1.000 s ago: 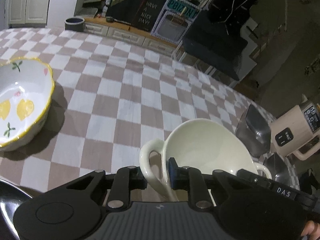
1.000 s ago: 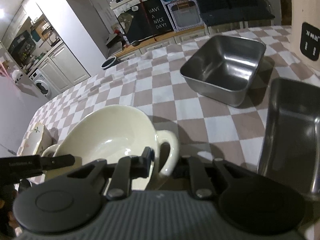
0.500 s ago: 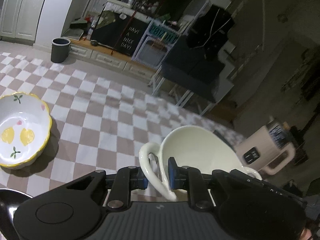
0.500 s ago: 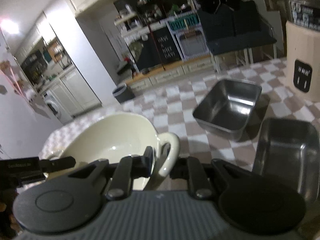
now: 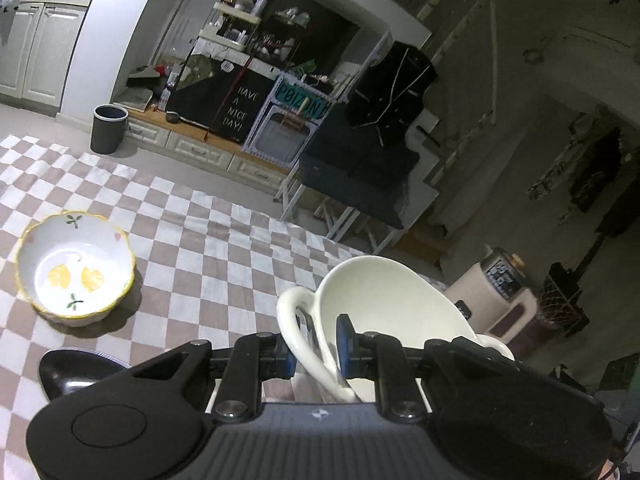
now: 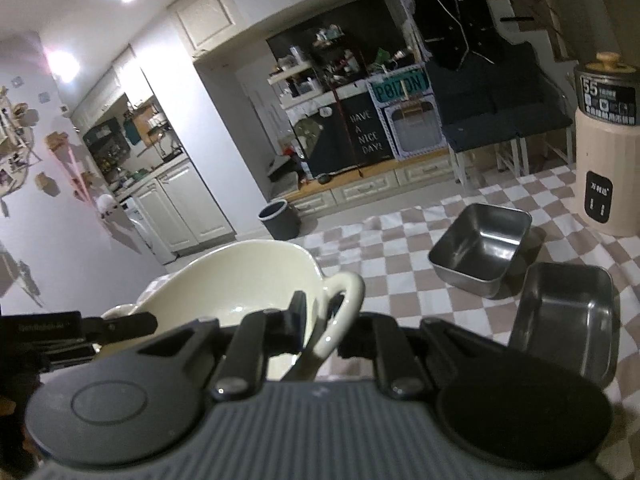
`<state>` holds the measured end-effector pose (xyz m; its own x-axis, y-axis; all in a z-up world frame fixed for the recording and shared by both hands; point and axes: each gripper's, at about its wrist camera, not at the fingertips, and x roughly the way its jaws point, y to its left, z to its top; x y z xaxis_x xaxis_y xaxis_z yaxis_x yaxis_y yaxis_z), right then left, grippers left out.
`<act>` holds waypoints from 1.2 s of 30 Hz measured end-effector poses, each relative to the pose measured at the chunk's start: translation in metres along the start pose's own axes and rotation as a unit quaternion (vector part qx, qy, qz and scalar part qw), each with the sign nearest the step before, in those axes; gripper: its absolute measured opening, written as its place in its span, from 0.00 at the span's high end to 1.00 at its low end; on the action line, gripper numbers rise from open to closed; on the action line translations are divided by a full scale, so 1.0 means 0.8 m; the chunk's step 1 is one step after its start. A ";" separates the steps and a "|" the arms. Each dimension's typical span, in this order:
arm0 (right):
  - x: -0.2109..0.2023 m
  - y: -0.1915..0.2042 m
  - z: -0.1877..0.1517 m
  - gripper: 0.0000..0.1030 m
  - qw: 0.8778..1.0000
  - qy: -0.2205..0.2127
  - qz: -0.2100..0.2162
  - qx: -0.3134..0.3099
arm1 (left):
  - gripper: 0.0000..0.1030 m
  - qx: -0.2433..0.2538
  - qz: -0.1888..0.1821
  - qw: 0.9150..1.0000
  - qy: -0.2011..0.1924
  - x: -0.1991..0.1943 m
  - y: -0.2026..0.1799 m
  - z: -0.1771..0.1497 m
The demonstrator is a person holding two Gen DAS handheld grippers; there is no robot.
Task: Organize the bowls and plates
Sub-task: 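Lift the cream bowl with both grippers and carry it toward the white plate, then lower the cream bowl with both grippers onto the white ginkgo plate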
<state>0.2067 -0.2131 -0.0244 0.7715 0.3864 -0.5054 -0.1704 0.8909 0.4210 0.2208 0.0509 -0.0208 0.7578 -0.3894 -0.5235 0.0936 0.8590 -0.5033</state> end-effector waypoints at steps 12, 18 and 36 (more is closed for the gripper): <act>-0.033 0.036 -0.044 0.83 1.000 0.006 0.021 -0.006 | 0.80 -0.013 -0.001 1.000 0.010 -0.065 0.026 -0.047; -0.038 0.037 -0.072 0.83 0.999 0.037 0.016 0.012 | 0.80 -0.020 0.001 0.999 0.036 -0.074 0.046 -0.078; -0.022 0.049 -0.123 0.82 0.992 0.124 -0.002 0.001 | 0.80 -0.039 0.035 0.995 0.086 -0.055 0.082 -0.112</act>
<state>0.1258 -0.1618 -0.0731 0.5982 0.4304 -0.6760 -0.1671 0.8920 0.4200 0.1359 0.0945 -0.0920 0.6388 -0.3865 -0.6653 -0.0104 0.8602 -0.5098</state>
